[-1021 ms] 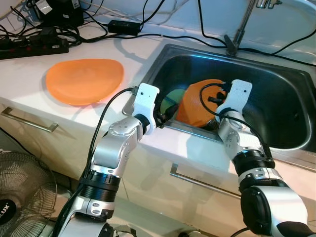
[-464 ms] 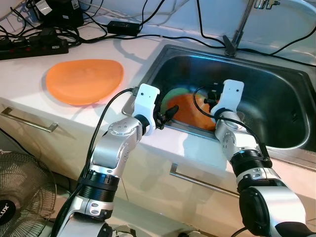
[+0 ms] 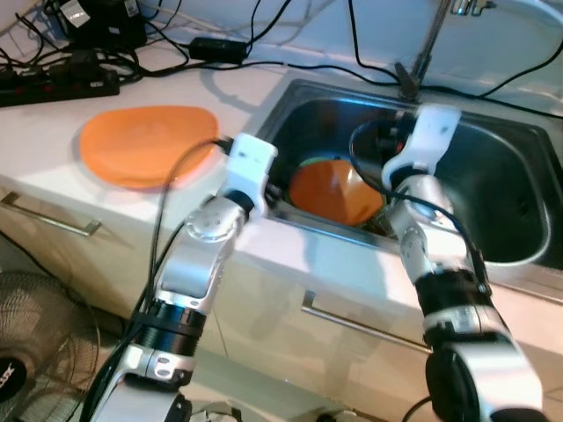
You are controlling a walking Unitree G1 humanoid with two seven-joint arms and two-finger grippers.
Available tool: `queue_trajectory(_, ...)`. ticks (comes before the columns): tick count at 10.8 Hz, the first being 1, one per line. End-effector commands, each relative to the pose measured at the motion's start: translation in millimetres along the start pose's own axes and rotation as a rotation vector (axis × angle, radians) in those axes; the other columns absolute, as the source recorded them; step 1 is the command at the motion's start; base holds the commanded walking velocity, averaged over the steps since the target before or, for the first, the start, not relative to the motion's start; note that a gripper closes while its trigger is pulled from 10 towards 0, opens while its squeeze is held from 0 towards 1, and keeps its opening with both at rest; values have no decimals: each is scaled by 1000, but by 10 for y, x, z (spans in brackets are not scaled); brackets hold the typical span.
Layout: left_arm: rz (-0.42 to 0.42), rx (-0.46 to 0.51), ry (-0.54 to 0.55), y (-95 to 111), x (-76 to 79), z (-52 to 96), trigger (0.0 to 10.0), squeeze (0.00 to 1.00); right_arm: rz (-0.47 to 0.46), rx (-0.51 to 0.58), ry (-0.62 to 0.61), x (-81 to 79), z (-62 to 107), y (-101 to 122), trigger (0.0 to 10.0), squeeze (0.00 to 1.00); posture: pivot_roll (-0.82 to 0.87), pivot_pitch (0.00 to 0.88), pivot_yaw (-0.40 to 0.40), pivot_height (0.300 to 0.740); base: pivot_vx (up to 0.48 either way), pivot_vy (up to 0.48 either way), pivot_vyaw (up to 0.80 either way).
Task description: Kitchen organization
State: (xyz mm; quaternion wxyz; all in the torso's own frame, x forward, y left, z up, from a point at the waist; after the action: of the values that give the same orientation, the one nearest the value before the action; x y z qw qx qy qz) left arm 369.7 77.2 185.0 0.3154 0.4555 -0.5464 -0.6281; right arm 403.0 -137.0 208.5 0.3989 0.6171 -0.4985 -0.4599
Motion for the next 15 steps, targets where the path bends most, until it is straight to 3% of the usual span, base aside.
queue_trajectory(1,-35,57,50,70,-52,0,10000,0,4,71,62,-65,61,139,10000,0,74,45,-32,740,0,0,0)
queue_trajectory(3,-106,117,107,87,-141,47,10000,0,57,126,115,-20,236,215,10000,0,51,54,-32,740,0,0,0)
queue_trajectory(6,-132,135,118,-9,-164,159,10000,0,138,104,128,167,470,142,10000,0,29,64,-28,740,0,0,0)
queue_trajectory(7,-217,128,110,-75,-178,234,10000,0,153,77,149,174,560,71,10000,0,27,70,-27,740,0,0,0)
queue_trajectory(8,-247,115,123,-161,-230,358,10000,0,150,29,161,167,670,-35,10000,0,22,76,-25,740,0,0,0)
queue_trajectory(10,-274,117,139,-179,-276,460,10000,0,104,4,160,104,743,-106,10000,0,30,83,-23,740,0,0,0)
queue_trajectory(11,-343,130,158,-140,-319,513,10000,0,78,-8,172,-2,771,-153,10000,0,33,83,-23,740,0,0,0)
queue_trajectory(12,-470,118,173,-90,-392,546,10000,0,54,-15,180,-87,777,-173,10000,0,44,85,-23,740,0,0,0)
queue_trajectory(14,-822,27,162,68,-592,572,10000,0,32,-31,192,-180,780,-202,10000,0,54,88,-24,740,0,0,0)
queue_trajectory(15,-927,-16,159,129,-687,587,10000,0,22,-38,193,-202,782,-213,10000,0,56,89,-24,740,0,0,0)
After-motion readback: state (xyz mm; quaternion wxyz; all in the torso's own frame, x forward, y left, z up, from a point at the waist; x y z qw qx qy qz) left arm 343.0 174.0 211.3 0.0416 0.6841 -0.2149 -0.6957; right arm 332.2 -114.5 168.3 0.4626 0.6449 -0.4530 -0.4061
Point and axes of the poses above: a point about 5 cm out from each wrist's last joint towards the gripper, its own z axis pointing back from the gripper into the wrist, its own y axis along the axis of the wrist's last joint, x = y × z, the point moved 3 cm from there along -z, pointing out of the wrist towards the gripper, and after that the axes turned 3 degrees about -z, right-handed, at the moved point
